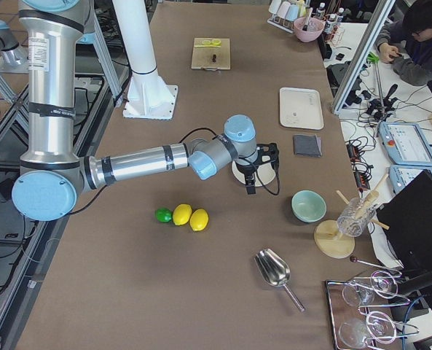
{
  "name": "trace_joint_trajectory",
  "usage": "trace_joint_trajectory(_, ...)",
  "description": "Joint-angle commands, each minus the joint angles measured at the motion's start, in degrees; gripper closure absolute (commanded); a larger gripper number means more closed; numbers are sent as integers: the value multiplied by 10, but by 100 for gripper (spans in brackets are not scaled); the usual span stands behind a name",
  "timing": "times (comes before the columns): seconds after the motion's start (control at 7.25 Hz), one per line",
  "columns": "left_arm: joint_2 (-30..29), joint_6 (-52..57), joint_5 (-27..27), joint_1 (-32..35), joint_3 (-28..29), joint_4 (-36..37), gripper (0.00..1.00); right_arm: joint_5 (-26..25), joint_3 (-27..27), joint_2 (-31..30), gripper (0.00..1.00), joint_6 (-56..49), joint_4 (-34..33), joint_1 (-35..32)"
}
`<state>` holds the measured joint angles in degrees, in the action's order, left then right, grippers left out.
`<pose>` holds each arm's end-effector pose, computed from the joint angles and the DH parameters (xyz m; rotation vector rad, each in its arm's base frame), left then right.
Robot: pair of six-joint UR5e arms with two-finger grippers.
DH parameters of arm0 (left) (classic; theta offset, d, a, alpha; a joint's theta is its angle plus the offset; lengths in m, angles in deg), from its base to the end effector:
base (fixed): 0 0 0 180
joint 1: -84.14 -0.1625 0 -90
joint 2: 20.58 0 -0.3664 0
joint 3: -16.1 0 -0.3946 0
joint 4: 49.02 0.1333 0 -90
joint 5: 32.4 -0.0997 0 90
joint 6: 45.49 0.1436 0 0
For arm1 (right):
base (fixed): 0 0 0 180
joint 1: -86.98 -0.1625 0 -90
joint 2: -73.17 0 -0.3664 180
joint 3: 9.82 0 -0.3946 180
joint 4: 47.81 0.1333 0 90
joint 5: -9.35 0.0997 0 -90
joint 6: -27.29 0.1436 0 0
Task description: Place red cherry on plate
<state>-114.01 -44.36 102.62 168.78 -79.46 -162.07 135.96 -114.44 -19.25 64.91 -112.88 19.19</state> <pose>0.0198 -0.5506 0.4997 0.5026 0.7858 0.3245 -0.1522 -0.4988 0.4769 0.2345 -0.8445 0.0446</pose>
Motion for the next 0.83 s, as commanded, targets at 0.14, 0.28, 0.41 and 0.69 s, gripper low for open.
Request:
trace_joint_trajectory(0.14,1,-1,1,0,0,-3,2,-70,91,37,4,140,140,98)
trace_joint_trajectory(0.28,1,-1,1,0,2,-3,2,-73,136,38,5,178,216,116)
trace_joint_trajectory(0.41,1,-1,1,0,1,-3,2,-87,161,37,12,190,243,125)
trace_joint_trajectory(0.69,1,0,1,0,3,-3,2,-134,180,38,31,244,273,165)
